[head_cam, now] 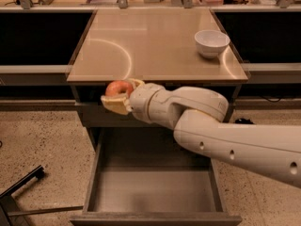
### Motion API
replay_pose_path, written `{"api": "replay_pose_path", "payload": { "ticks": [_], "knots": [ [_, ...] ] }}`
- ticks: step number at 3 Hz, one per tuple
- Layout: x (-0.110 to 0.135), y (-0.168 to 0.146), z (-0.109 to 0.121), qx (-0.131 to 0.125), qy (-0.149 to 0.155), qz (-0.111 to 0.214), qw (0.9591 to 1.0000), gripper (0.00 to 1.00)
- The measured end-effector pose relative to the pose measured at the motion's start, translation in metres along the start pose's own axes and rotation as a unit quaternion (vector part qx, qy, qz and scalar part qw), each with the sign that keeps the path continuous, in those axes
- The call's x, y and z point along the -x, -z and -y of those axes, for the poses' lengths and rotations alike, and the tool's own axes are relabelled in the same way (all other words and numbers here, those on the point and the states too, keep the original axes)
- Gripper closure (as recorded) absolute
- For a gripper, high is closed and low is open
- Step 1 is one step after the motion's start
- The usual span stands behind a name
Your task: Pick apple from middle drawer and place on counter
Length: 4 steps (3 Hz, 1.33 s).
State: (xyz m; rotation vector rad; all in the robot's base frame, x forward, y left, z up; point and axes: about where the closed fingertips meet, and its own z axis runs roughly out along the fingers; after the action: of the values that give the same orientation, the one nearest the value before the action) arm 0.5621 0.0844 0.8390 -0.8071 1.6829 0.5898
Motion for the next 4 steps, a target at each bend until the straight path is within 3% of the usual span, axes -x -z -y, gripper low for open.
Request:
{"api": "replay_pose_path", "payload": {
  "ticks": [1,2,3,4],
  "knots": [
    [0.074,-0.003,0.038,-0.033,0.047,0.05,0.9971,1.0],
    [0.122,-0.007,0.076,-0.069,0.074,0.08,0.9916,1.0],
    [0.145,-0.027,0.102,-0.099,0.087,0.062,0.9893,1.0],
    [0.139,-0.028,0.109,-0.113,0.085,0.039,0.9892,1.0]
  ]
}}
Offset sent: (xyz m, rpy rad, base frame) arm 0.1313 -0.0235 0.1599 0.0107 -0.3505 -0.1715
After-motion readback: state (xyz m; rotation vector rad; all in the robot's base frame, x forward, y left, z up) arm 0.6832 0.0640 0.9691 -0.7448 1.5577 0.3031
